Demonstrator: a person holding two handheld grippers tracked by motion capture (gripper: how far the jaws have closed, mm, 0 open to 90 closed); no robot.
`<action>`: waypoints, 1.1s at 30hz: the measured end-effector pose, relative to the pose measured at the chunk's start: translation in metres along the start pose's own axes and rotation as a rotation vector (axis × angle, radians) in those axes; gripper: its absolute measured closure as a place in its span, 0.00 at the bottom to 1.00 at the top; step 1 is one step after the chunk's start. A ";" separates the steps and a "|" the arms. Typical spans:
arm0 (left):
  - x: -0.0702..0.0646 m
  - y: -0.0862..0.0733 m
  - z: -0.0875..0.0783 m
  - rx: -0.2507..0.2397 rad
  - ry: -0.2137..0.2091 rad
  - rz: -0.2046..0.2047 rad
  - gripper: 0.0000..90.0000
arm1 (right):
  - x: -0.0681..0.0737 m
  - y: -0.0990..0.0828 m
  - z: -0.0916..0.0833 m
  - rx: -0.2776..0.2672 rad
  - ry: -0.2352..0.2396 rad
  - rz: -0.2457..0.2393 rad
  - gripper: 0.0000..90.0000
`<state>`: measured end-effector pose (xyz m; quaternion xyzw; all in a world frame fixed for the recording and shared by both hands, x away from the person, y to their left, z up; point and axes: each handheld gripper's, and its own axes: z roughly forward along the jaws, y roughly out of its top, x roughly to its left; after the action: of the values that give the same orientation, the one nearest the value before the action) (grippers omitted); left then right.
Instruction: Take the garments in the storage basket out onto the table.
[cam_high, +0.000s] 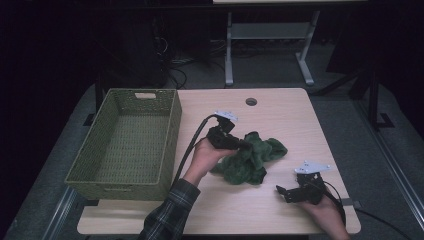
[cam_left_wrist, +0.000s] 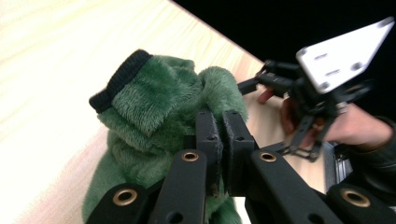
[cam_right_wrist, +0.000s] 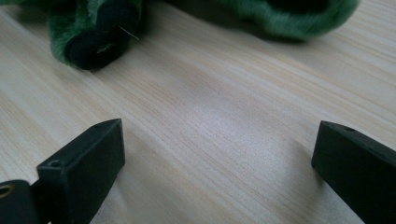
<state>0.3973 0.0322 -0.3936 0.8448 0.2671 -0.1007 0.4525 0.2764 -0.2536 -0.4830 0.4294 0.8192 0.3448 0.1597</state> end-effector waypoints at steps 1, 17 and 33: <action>0.002 -0.002 0.004 0.004 0.002 -0.007 0.96 | 0.000 0.000 0.000 0.000 0.000 0.000 0.03; 0.017 -0.027 0.044 0.091 0.059 0.036 0.90 | 0.000 0.000 0.000 -0.002 -0.003 -0.004 0.03; -0.024 -0.029 -0.004 0.041 0.086 0.090 0.54 | 0.000 0.000 0.000 0.000 -0.001 -0.002 0.03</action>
<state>0.3613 0.0400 -0.4027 0.8686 0.2460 -0.0493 0.4274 0.2765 -0.2537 -0.4830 0.4289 0.8194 0.3447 0.1604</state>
